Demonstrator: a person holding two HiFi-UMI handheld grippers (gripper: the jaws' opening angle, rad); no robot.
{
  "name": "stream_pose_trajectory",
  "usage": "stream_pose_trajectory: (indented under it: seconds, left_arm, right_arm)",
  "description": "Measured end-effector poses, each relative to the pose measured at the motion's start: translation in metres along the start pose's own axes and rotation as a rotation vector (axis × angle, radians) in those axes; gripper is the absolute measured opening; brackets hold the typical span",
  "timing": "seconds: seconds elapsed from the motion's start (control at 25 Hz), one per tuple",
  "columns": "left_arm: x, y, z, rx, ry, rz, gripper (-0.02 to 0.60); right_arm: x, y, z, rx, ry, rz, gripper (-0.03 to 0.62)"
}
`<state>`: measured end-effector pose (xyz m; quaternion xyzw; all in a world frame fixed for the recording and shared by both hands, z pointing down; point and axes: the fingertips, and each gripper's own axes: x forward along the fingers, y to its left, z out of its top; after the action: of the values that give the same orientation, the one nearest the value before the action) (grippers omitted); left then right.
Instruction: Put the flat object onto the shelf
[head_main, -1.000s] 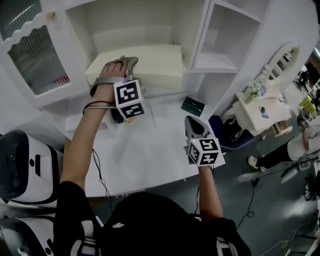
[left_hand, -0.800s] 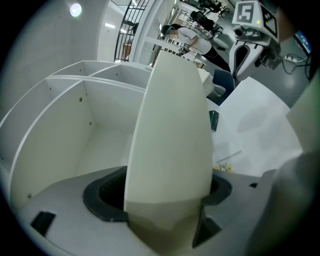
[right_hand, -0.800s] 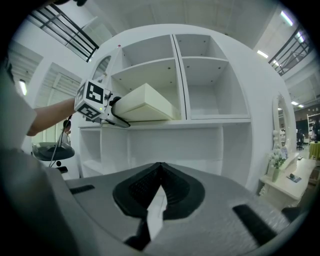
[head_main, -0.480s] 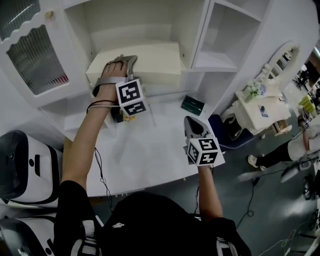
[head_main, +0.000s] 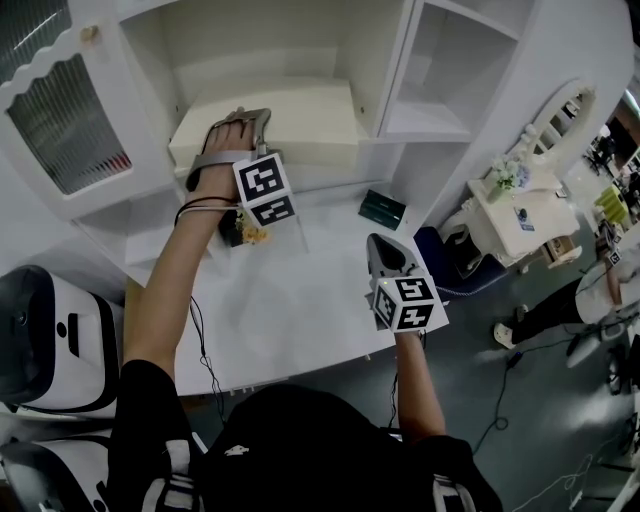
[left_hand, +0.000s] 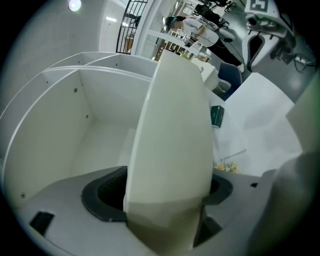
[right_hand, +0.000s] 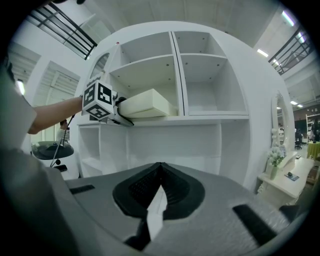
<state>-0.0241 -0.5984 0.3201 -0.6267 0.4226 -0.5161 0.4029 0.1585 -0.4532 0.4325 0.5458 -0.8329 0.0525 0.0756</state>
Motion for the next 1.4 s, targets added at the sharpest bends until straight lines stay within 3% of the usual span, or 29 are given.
stream_pose_trajectory:
  seconds: [0.88,1.4]
  left_arm:
    - [0.009,0.004,0.02,-0.077,0.02,-0.019,0.394]
    - [0.016,0.003,0.038,-0.056,-0.013,-0.019,0.394]
  right_arm:
    - [0.002,-0.002,-0.017,0.003,0.05,-0.008,0.0]
    - [-0.005,-0.014,-0.027,0.013,0.074,-0.041,-0.001]
